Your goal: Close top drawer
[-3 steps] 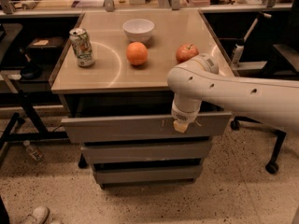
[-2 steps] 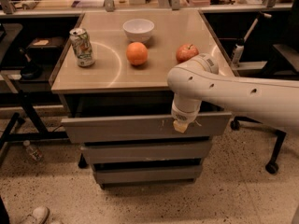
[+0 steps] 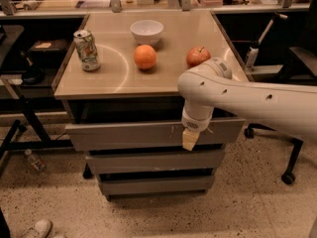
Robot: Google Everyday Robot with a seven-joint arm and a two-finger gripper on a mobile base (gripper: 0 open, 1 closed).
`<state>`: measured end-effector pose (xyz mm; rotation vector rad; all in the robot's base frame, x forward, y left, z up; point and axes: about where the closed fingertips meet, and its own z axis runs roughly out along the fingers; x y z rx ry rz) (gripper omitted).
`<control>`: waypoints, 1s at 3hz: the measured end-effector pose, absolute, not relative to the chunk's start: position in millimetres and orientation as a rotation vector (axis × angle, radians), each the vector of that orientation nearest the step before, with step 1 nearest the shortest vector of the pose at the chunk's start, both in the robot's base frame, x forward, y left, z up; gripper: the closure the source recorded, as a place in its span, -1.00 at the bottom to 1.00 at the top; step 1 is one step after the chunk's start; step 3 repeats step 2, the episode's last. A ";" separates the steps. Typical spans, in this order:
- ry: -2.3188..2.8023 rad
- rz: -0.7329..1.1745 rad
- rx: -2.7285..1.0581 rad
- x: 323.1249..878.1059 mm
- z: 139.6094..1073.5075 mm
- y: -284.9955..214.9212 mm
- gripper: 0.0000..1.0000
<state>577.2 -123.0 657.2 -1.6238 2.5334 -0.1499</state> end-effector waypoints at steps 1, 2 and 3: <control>2.533 -0.150 -1.624 577.1 657.2 -123.0 -1.00; 2.533 -0.150 -1.624 577.1 657.2 -123.0 -1.00; 2.533 -0.150 -1.624 577.1 657.2 -123.0 -1.00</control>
Offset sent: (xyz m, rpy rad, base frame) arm 0.0000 0.0000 0.0000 0.0000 0.0000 0.0000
